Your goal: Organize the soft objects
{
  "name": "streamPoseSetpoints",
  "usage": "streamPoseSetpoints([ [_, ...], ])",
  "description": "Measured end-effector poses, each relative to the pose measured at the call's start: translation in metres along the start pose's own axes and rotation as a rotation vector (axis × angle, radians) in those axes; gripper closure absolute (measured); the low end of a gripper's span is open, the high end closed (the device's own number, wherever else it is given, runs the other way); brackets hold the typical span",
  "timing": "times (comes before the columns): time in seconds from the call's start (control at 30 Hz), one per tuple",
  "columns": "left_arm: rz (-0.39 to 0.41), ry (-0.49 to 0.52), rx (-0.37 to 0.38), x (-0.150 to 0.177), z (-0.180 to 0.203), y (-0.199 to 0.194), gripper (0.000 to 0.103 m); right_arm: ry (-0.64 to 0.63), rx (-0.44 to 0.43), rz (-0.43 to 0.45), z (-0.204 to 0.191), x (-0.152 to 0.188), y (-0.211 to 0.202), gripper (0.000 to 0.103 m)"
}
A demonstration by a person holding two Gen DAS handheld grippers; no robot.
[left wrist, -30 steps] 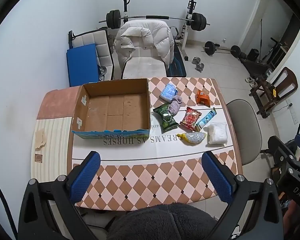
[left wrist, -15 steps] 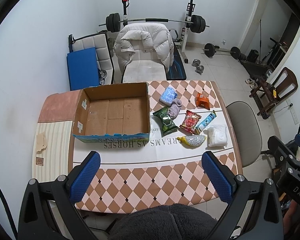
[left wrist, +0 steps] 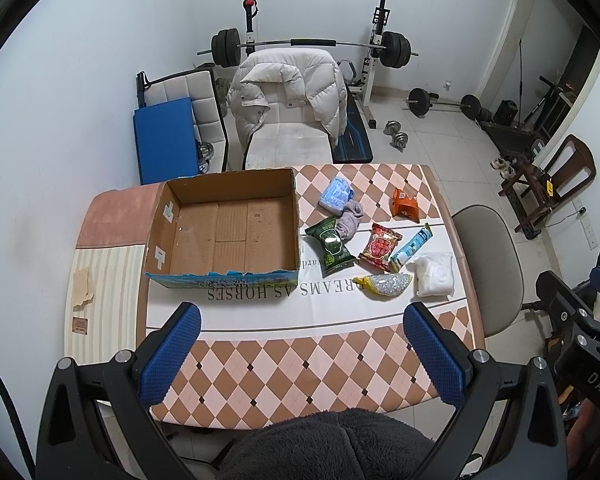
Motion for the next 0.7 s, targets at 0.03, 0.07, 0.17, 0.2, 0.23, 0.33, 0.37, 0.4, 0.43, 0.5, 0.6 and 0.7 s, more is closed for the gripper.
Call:
streamPoseSetpoints([
  [0.03, 0.0, 0.0, 0.0, -0.0013, 0.0007, -0.0003, 0.0, 0.001, -0.002, 0.001, 0.0002, -0.0004, -0.0002, 0.0],
  [0.07, 0.0, -0.001, 0.0, -0.0004, 0.0006, -0.0003, 0.0, 0.001, 0.0, 0.003, -0.0013, -0.0025, 0.0005, 0.0],
  [0.17, 0.002, 0.001, -0.001, 0.0, 0.0008, -0.0003, 0.0, 0.001, 0.0, 0.008, -0.001, -0.0051, -0.0003, 0.0],
  [0.2, 0.002, 0.0, -0.002, 0.0005, 0.0003, -0.0001, 0.0, 0.001, 0.001, 0.009, -0.0013, -0.0065, -0.0003, 0.0],
  [0.23, 0.003, 0.0, -0.002, -0.0011, 0.0013, -0.0005, 0.0, 0.0, 0.0, 0.007, -0.0008, -0.0054, -0.0004, 0.0],
  [0.33, 0.004, 0.0, -0.002, -0.0046, 0.0015, -0.0015, 0.0, 0.001, -0.001, 0.008, -0.0006, -0.0055, -0.0005, 0.0],
  [0.37, 0.005, -0.001, -0.003, -0.007, 0.0025, -0.002, 0.0, 0.001, 0.0, 0.008, -0.0006, -0.0056, -0.0005, 0.0],
  [0.4, 0.003, 0.0, -0.002, -0.0048, 0.0014, -0.0016, 0.0, 0.002, -0.001, 0.008, -0.0005, -0.0061, -0.0006, 0.0],
  [0.43, 0.004, 0.0, -0.002, -0.0046, 0.0014, -0.0017, 0.0, 0.001, -0.001, 0.008, -0.001, -0.0058, -0.0007, 0.0],
  [0.5, 0.003, 0.0, -0.001, -0.0065, 0.0025, -0.0019, 0.0, -0.001, 0.0, 0.011, -0.0014, -0.007, -0.0018, 0.0],
  [0.6, 0.004, 0.0, -0.001, -0.004, 0.0017, -0.0018, 0.0, 0.0, -0.002, 0.011, -0.0013, -0.0071, -0.0019, 0.0],
  [0.7, 0.005, 0.001, -0.001, -0.0035, 0.0019, -0.002, 0.0, 0.0, 0.0, 0.01, -0.0012, -0.0072, -0.0019, 0.0],
])
Point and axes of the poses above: each gripper's, at about its wrist camera, not at the fingertips, and y roughly the way its jaws point, z to its right, x to its underside, the point moved 4 cm from there along y, roughly the way its jaws point, and after that the axes turned 12 degrees about -y, right-handed, at the moved point
